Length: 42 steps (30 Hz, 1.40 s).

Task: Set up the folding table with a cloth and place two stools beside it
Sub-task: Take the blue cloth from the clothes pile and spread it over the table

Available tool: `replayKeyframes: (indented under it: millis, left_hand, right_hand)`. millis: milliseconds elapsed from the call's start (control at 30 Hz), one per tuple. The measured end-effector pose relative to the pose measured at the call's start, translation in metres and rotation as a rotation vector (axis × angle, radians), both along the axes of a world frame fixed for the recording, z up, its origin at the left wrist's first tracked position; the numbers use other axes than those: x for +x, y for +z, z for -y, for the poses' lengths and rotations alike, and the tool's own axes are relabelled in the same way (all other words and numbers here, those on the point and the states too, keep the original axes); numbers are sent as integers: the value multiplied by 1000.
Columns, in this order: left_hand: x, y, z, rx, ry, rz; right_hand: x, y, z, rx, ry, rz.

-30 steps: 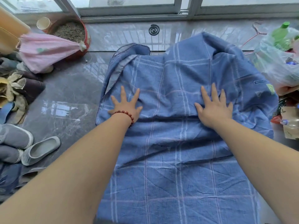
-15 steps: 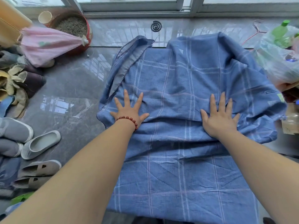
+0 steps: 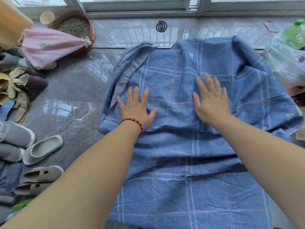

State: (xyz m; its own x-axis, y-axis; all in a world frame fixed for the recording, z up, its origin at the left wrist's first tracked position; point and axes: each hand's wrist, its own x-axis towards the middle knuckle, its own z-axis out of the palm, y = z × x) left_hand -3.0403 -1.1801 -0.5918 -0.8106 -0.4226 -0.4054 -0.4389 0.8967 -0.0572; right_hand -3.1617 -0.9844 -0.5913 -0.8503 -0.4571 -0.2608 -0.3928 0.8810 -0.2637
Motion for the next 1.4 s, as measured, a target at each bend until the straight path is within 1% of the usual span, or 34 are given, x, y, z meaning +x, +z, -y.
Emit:
replayKeyframes:
  millis: [100, 167, 300, 500, 600, 667, 733, 800, 867, 967, 1033, 1133, 1200, 1300, 1400]
  left_hand:
    - [-26, -9, 12, 71, 31, -51]
    - [-43, -14, 21, 91, 68, -55]
    - [-70, -16, 42, 71, 111, -48]
    - [-97, -12, 86, 20, 331, -74]
    - [-103, -13, 93, -10, 393, -24]
    - [-104, -15, 89, -50, 326, -14]
    - [-107, -18, 81, -49, 176, -78]
    - [-112, -20, 76, 11, 20, -122]
    - [-121, -19, 76, 78, -36, -135]
    - [-140, -18, 84, 108, 1, -157]
    - [-153, -18, 88, 95, 52, -112]
    - [-163, -17, 88, 169, 256, -50]
    - [-165, -17, 89, 211, 342, -8]
    - [-158, -15, 88, 187, 336, -6]
    - [-137, -20, 74, 131, 260, -53]
  right_hand:
    - [-18, -8, 16, 1, 79, 14]
    - [-28, -15, 23, 15, 83, 38]
    - [-40, -22, 33, 10, 67, 48]
    - [-59, -28, 46, -3, 29, 33]
    - [-64, -33, 52, 37, 51, 54]
    - [-63, -36, 52, 50, 65, 57]
    - [-62, -37, 50, 47, 76, 51]
    - [-61, -38, 46, 43, 112, 43]
    - [-58, -38, 42, 43, 158, 31]
    - [-52, -39, 38, 40, 189, 14]
    - [-52, -41, 37, 35, 185, 2]
    - [-52, -43, 37, 26, 177, -9]
    - [-52, -44, 37, 15, 167, -8]
    - [-52, -43, 37, 21, 165, 2]
    - [-51, -40, 38, 21, 157, 17]
